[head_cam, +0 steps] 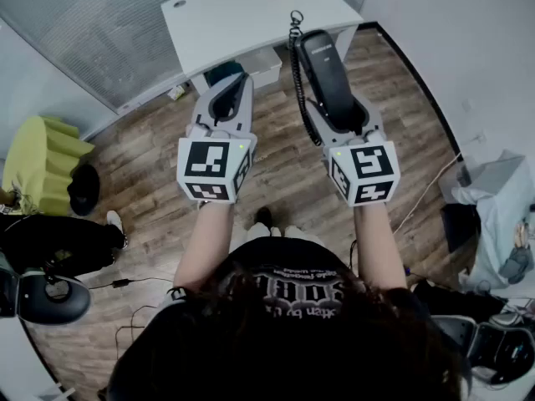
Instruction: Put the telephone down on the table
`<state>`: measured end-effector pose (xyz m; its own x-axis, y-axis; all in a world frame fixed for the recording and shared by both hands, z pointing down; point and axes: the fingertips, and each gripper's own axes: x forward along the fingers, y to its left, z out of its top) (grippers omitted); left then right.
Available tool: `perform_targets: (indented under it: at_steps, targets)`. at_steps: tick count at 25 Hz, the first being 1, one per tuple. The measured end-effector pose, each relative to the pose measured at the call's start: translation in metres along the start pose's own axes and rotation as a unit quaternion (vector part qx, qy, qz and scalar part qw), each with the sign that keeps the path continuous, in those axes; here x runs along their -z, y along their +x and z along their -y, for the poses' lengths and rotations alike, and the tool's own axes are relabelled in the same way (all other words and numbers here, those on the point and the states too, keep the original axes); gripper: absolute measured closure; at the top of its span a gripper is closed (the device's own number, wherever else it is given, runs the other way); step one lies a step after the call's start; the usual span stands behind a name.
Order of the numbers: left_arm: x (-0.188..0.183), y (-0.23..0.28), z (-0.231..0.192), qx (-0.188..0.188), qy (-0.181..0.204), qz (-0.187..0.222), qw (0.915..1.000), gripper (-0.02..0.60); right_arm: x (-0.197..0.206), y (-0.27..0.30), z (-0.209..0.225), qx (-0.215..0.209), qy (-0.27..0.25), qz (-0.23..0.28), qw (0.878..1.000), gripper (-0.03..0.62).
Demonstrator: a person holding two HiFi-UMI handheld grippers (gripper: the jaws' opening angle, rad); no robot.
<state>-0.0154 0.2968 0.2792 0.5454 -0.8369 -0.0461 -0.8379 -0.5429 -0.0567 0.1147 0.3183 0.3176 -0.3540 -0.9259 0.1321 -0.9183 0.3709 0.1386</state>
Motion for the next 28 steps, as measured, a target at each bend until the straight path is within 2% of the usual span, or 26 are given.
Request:
perform_targets:
  at_steps: [8, 23, 28]
  targets:
    - [0.002, 0.02, -0.022, 0.003, -0.015, -0.007, 0.9999, 0.578, -0.005, 0.029, 0.008, 0.003, 0.003, -0.003, 1.0, 0.31]
    - [0.025, 0.069, -0.103, 0.008, -0.021, -0.016, 0.9996, 0.578, 0.001, 0.118, 0.005, 0.007, 0.03, -0.027, 0.999, 0.31]
    - [0.032, 0.087, -0.111, 0.016, -0.03, -0.021, 0.9992, 0.578, 0.003, 0.134, 0.012, 0.011, 0.03, -0.036, 0.999, 0.31]
